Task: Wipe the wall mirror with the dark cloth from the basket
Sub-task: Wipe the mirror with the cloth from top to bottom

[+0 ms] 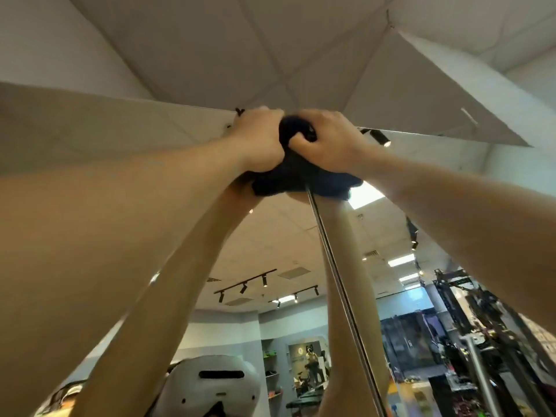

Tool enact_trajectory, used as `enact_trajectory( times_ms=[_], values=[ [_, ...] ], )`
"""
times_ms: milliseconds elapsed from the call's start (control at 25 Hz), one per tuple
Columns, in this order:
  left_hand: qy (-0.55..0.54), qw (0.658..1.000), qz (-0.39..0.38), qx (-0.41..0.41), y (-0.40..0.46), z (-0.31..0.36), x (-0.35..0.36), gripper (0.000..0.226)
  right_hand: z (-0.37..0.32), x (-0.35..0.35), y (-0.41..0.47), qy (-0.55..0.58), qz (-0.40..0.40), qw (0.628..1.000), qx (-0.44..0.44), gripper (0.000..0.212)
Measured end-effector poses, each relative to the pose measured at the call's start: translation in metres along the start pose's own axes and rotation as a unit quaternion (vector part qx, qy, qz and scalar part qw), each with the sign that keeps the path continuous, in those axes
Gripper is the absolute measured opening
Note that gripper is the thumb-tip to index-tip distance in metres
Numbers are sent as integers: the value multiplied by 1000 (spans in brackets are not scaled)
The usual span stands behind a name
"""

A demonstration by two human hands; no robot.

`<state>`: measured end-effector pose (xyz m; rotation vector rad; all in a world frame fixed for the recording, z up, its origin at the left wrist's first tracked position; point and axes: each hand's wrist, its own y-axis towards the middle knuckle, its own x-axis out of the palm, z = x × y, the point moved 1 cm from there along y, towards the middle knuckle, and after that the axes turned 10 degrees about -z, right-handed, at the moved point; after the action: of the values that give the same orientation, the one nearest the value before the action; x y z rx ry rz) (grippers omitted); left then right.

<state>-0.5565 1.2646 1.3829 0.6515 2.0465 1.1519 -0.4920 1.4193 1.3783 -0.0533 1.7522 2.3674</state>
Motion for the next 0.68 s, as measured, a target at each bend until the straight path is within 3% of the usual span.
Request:
enact_trajectory(
  times_ms=[120,240,440,680],
  values=[
    [-6,999,-16,-32,43,18,0,31,36,-13,25,5,-1,1000,12,71],
    [-58,996,28,-57,65,48,18,19,74,-19,20,13,-14,1000,1,76],
    [-29,992,75,-98,92,128,75,42,164,-38,-18,24,-2,999,-21,63],
    [-19,993,69,-93,150,208,121,45,266,-60,-48,14,7,999,-29,64]
  ],
)
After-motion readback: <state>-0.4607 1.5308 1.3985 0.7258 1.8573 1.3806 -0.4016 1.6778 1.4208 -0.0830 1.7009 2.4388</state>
